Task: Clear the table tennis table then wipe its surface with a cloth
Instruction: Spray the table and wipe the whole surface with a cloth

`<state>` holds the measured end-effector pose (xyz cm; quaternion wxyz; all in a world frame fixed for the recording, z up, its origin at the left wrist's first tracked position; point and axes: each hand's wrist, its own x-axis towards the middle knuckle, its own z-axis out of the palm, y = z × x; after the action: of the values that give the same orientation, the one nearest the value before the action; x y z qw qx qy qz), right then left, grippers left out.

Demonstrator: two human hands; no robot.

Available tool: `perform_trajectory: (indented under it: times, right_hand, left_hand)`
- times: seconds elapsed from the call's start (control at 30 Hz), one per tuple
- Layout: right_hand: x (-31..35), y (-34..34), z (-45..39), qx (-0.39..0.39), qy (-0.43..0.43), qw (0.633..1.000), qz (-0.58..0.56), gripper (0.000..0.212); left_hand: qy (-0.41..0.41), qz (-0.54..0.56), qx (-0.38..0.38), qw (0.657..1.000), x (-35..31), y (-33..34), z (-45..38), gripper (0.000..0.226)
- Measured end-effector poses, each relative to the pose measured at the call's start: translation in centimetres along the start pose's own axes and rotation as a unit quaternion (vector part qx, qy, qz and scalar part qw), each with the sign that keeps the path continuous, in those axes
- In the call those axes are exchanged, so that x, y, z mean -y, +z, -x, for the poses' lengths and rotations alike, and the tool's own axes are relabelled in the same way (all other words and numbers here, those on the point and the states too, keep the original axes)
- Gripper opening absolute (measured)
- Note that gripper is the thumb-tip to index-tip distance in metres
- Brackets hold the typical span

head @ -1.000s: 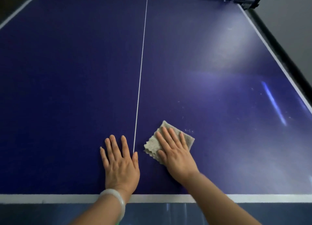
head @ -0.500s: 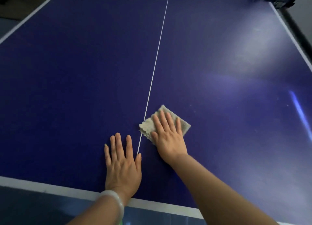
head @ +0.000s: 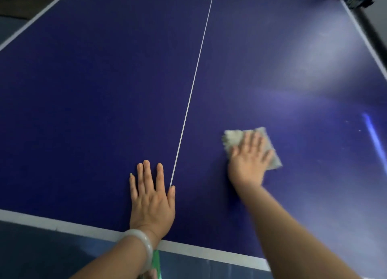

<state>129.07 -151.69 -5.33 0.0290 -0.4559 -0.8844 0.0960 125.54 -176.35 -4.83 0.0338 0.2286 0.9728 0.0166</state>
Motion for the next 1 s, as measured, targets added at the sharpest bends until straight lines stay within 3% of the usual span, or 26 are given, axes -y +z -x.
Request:
perform_trajectory:
  times: [0.1,0.17,0.2,0.23,0.3,0.37,0.4,0.47,0.57,0.63,0.7,0.77,0.87,1.0]
  right_hand:
    - [3.3,0.6,4.4,0.046,-0.223,0.973,0.023,0.062]
    - [1.4,0.0,4.5,0.06,-0.301,0.951,0.024,0.06]
    - [-0.4,-0.2,3.8,0.05,-0.301,0.952,0.024,0.061]
    - [-2.6,-0.4,3.1,0.032,-0.263,0.964,0.025,0.061]
    - [-7.5,-1.2,2.0,0.003,-0.087,0.996,0.017,0.06]
    - [-10.4,-2.0,2.6,0.011,0.073,0.997,-0.002,0.057]
    - [-10.3,-2.0,3.7,0.005,0.113,0.994,-0.004,0.057]
    - [-8.0,-1.5,6.8,-0.037,0.102,0.994,-0.003,0.059]
    - [-3.5,-0.5,12.2,-0.014,-0.081,0.997,0.01,0.06]
    - [-3.0,-0.8,14.9,0.027,-0.206,0.978,0.023,0.057]
    - [-5.7,-1.4,14.9,0.032,-0.245,0.969,0.026,0.055]
    - [-9.5,-1.6,14.3,0.013,-0.18,0.982,0.046,0.056]
    - [-13.7,-2.1,14.0,0.005,-0.009,0.999,0.042,0.061]
    - [-13.1,-2.3,14.6,0.017,0.056,0.998,0.022,0.066]
  left_hand:
    - [0.001,-0.001,-0.003,1.0,-0.1,-0.1,0.0,0.069]
    - [0.002,-0.003,-0.004,1.0,0.0,0.1,-0.1,0.069]
    - [0.001,-0.004,-0.004,1.0,0.1,0.1,-0.1,0.069]
    - [0.002,-0.005,-0.004,1.0,0.1,0.2,-0.1,0.069]
    - [0.007,-0.005,-0.005,1.0,0.2,0.3,0.0,0.07]
    - [0.008,-0.001,-0.006,1.0,0.2,0.5,0.0,0.07]
    - [0.007,0.001,-0.006,1.0,0.2,0.5,0.0,0.07]
    - [0.008,0.005,-0.006,1.0,0.2,0.4,0.0,0.071]
    - [0.009,0.004,-0.006,1.0,0.2,0.4,0.1,0.071]
    - [0.008,0.01,-0.006,1.0,0.1,0.3,0.2,0.07]
    - [0.008,0.02,-0.007,1.0,0.1,0.3,0.2,0.065]
    - [0.005,0.026,-0.007,1.0,0.1,0.3,0.1,0.064]
    - [0.011,0.022,-0.003,1.0,0.1,0.2,0.1,0.063]
    - [0.008,0.005,0.028,1.0,0.1,-0.5,-0.1,0.07]
